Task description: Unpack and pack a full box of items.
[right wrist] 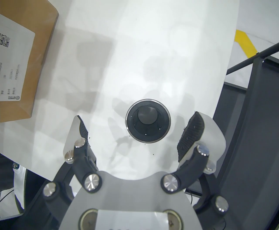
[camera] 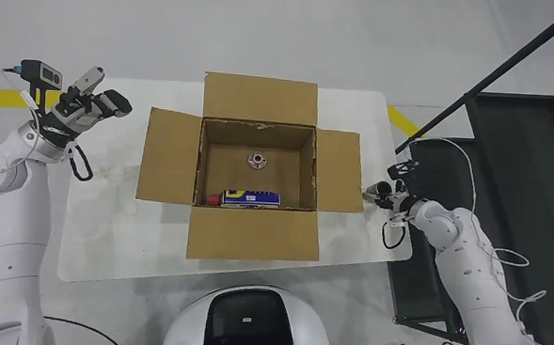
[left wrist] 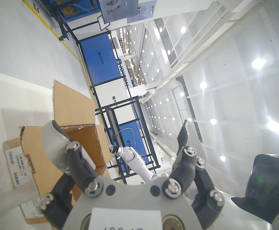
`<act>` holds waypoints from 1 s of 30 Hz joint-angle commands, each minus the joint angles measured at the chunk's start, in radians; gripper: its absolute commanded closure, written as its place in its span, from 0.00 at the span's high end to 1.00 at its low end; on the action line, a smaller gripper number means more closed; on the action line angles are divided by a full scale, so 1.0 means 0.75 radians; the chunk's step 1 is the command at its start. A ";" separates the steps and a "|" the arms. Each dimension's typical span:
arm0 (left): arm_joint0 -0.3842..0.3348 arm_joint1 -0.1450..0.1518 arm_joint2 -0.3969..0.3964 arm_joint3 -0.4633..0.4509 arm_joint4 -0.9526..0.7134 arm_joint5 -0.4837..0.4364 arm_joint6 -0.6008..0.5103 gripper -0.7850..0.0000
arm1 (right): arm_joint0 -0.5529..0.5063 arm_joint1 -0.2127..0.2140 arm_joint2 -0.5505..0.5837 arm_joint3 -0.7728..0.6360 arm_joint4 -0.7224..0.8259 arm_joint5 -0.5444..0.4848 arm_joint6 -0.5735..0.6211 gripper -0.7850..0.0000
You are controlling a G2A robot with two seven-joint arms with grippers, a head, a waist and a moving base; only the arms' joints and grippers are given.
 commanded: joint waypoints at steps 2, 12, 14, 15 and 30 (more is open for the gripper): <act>0.000 0.000 0.000 0.000 0.000 0.000 0.000 1.00 | 0.006 -0.003 -0.019 0.008 0.007 -0.006 0.001 0.98; 0.000 0.000 0.000 0.000 0.000 0.000 0.000 1.00 | 0.050 -0.012 -0.075 0.060 0.019 0.039 0.017 0.00; 0.000 0.000 0.000 0.000 0.000 0.000 0.000 1.00 | 0.054 -0.012 -0.080 0.056 0.012 0.045 0.006 0.00; 0.000 0.000 0.000 0.000 0.000 0.000 0.000 1.00 | 0.055 -0.012 -0.080 0.052 0.008 0.047 -0.002 0.00; 0.000 0.000 0.000 0.000 0.000 0.000 0.000 1.00 | -0.119 0.043 0.141 -0.395 -0.059 -0.021 -0.114 0.00</act>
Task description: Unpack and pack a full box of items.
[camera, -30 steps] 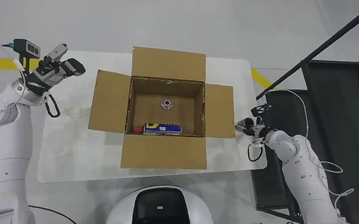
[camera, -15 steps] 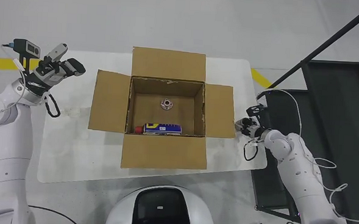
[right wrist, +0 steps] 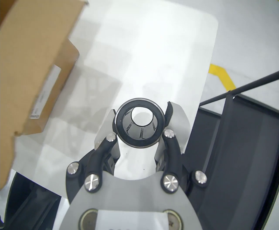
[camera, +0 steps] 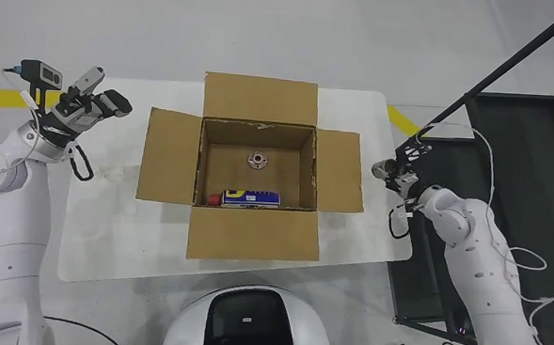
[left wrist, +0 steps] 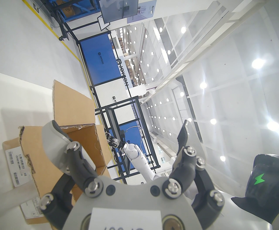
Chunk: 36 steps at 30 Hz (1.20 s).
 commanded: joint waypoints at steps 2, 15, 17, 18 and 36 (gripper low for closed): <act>0.000 0.000 0.000 0.000 0.000 0.000 0.000 1.00 | -0.044 0.008 0.043 -0.147 0.000 -0.022 -0.010 0.00; 0.000 0.000 0.000 0.000 0.000 0.000 0.000 1.00 | 0.003 0.004 -0.074 -0.493 0.219 -0.213 0.003 0.00; 0.000 0.000 0.000 0.000 0.000 0.000 0.000 1.00 | 0.045 -0.002 -0.149 -0.499 0.221 -0.227 0.025 0.00; 0.000 0.000 0.000 0.000 0.000 0.000 0.000 1.00 | 0.069 -0.006 -0.191 -0.490 0.225 -0.225 0.032 0.00; 0.000 0.000 0.000 0.000 0.000 0.000 0.000 1.00 | 0.690 -0.146 -0.921 -0.081 0.057 -0.046 0.507 0.00</act>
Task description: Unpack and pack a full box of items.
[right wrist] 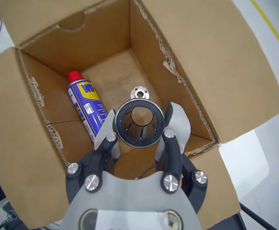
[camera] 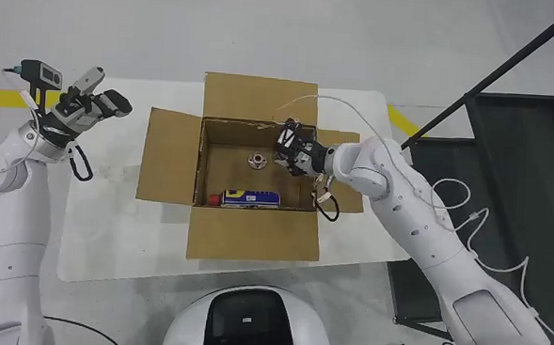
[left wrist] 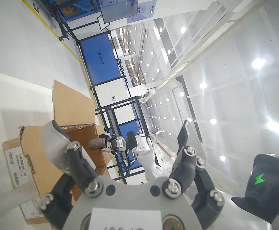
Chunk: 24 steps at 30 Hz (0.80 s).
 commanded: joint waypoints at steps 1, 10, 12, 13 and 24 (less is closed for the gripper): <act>0.000 0.000 0.000 0.000 0.000 0.000 0.000 1.00 | 0.041 -0.017 -0.059 0.058 0.012 -0.005 0.030 0.00; 0.000 0.000 0.000 0.000 0.000 0.000 0.000 1.00 | 0.167 -0.097 -0.238 0.341 0.029 0.021 -0.018 0.01; 0.000 0.000 0.000 0.000 0.000 0.000 0.000 1.00 | 0.184 -0.114 -0.267 0.401 0.033 0.031 -0.028 0.13; 0.000 0.000 0.000 0.000 0.000 0.000 0.000 1.00 | 0.191 -0.122 -0.279 0.432 0.042 0.039 -0.036 0.15; 0.000 0.000 0.000 0.000 0.000 0.000 0.000 1.00 | 0.265 -0.198 -0.365 0.626 0.087 0.014 -0.132 1.00</act>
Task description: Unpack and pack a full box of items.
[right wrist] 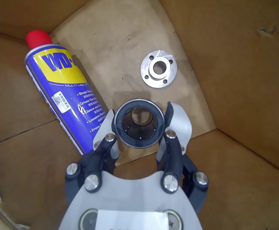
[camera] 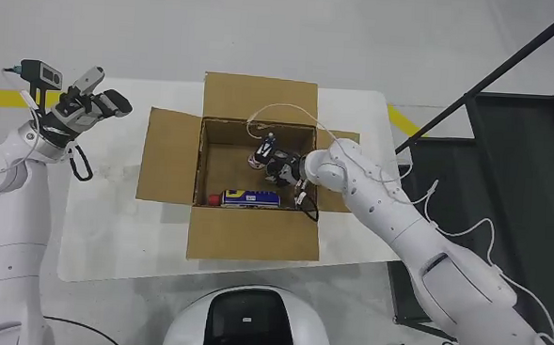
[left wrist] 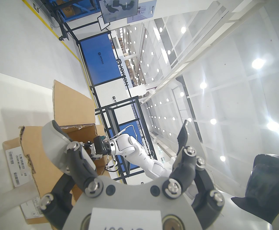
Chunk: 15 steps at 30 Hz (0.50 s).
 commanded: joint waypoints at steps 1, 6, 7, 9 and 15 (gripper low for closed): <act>0.000 0.000 0.000 0.000 0.000 0.000 0.000 1.00 | 0.009 -0.004 0.005 0.006 0.011 -0.014 -0.019 1.00; 0.019 0.000 0.006 -0.018 0.005 0.006 0.035 1.00 | -0.001 0.016 0.057 -0.069 0.039 -0.142 -0.046 1.00; 0.029 0.000 0.010 -0.025 0.007 0.007 0.045 1.00 | -0.011 0.026 0.079 -0.102 0.053 -0.176 -0.049 1.00; 0.041 0.004 0.016 -0.024 0.021 0.012 0.044 1.00 | -0.051 0.051 0.139 -0.181 0.116 -0.237 -0.050 1.00; 0.042 0.017 0.023 0.090 0.066 -0.006 0.027 1.00 | -0.254 0.151 0.363 -0.572 0.330 -0.323 0.130 1.00</act>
